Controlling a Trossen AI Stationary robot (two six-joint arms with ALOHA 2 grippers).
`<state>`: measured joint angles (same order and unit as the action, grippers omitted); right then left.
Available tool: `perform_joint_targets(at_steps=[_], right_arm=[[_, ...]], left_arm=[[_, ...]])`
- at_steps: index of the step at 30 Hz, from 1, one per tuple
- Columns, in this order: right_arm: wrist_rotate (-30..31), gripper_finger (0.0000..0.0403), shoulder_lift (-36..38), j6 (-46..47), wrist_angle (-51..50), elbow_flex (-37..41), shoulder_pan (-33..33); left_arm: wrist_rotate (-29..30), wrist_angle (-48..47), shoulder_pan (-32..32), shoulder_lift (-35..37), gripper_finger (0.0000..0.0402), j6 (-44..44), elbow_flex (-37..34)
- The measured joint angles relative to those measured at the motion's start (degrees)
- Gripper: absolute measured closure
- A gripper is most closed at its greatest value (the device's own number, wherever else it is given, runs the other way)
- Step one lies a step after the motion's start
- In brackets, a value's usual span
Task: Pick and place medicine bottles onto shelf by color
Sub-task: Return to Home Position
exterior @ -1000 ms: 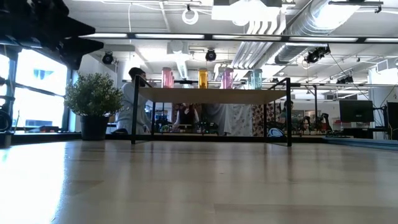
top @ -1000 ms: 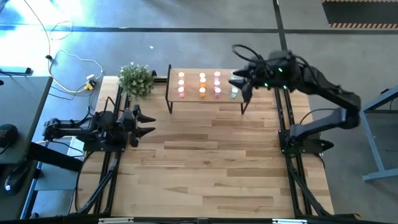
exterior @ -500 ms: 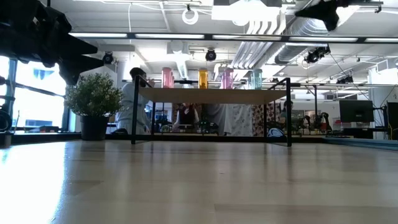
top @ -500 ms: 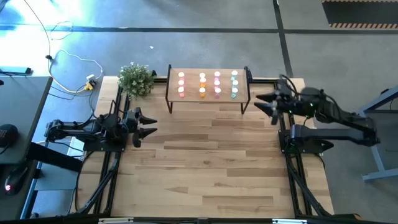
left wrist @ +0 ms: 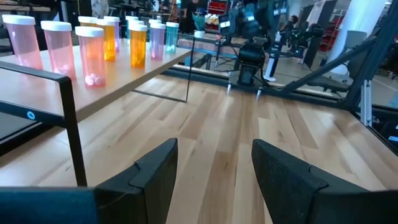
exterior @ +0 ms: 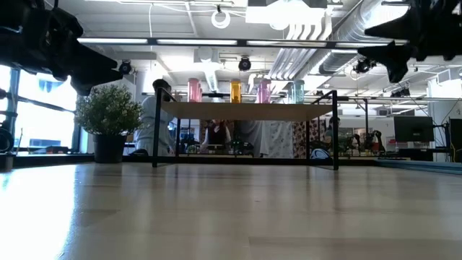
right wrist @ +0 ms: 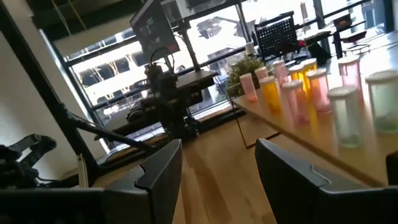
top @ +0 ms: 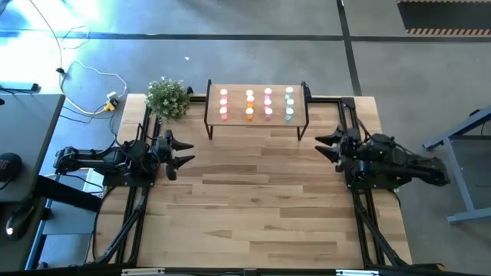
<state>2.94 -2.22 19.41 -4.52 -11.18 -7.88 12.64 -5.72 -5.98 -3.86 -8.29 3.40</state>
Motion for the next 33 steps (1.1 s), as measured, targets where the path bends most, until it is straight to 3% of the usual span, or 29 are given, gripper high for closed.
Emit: perform_joint_targets(at_steps=[9,16,33], right_arm=[[-0.21,0.0208,1.62,0.07,8.78,10.63,3.24],[2.95,0.0208,1.13,1.56,6.52,10.6,4.68],[2.86,0.0208,1.07,-1.45,6.46,10.62,4.64]], left_arm=[[-0.02,0.01,0.0,0.0,0.0206,-0.01,0.02],[-0.04,0.0,0.0,0.0,0.0206,-0.02,0.02],[-0.04,0.02,0.0,0.0,0.0206,-0.02,0.04]])
